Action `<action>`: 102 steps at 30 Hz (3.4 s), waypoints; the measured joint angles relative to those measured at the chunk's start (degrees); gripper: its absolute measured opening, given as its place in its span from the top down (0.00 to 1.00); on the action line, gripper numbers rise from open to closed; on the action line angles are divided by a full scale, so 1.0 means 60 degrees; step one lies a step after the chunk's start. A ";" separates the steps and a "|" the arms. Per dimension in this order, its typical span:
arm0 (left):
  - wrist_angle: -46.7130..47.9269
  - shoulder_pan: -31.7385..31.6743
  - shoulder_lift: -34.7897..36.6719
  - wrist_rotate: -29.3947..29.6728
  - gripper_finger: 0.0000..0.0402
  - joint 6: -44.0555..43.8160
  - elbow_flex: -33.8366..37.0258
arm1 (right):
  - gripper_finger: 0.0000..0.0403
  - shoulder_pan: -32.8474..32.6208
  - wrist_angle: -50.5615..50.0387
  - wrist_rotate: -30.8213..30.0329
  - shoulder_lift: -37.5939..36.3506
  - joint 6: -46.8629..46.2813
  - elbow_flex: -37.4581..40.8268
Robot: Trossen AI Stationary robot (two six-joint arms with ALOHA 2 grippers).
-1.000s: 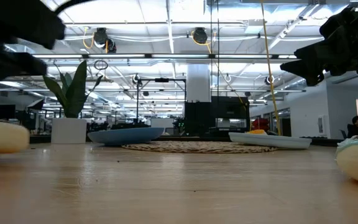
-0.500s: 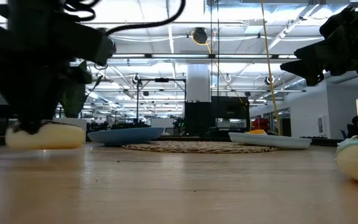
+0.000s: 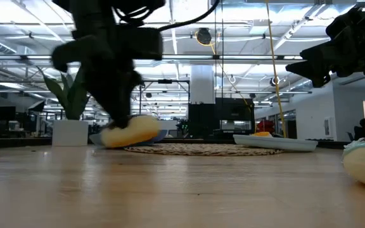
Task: Pick & Place donuts
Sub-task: Put the large black donut on the dark blue plate
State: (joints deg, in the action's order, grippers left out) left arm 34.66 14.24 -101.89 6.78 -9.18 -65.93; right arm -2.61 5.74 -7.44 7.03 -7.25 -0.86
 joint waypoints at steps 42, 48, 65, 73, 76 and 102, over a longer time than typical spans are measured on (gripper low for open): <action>-1.0951 -0.3426 -0.0007 0.1142 0.84 0.4011 0.0004 | 0.40 0.0000 -0.0002 0.0001 0.0001 0.0000 -0.0002; -1.1612 -0.4114 -0.0007 0.1142 0.84 0.4542 0.0004 | 0.40 0.0000 -0.0004 0.0003 -0.0001 0.0000 -0.0004; -0.9235 -0.6747 0.0984 0.0193 0.84 0.3402 0.0108 | 0.40 0.0000 -0.0004 0.0003 0.0003 0.0000 -0.0003; -0.9325 -0.8270 0.2744 -0.2573 0.84 0.2454 0.2100 | 0.40 0.0000 -0.0004 -0.0001 0.0003 -0.0001 -0.0004; -0.9919 -0.8700 0.3441 -0.2853 0.84 0.2122 0.3171 | 0.40 -0.0003 -0.0004 -0.0001 0.0002 -0.0003 0.0000; -0.4629 -0.7772 0.5474 -0.1082 0.84 0.0253 0.3554 | 0.40 0.0000 -0.0001 -0.0001 -0.0001 -0.0003 -0.0003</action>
State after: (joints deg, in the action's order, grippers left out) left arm 6.88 -32.39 -69.04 0.29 -7.66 -44.61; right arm -2.61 5.73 -7.44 7.03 -7.26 -0.88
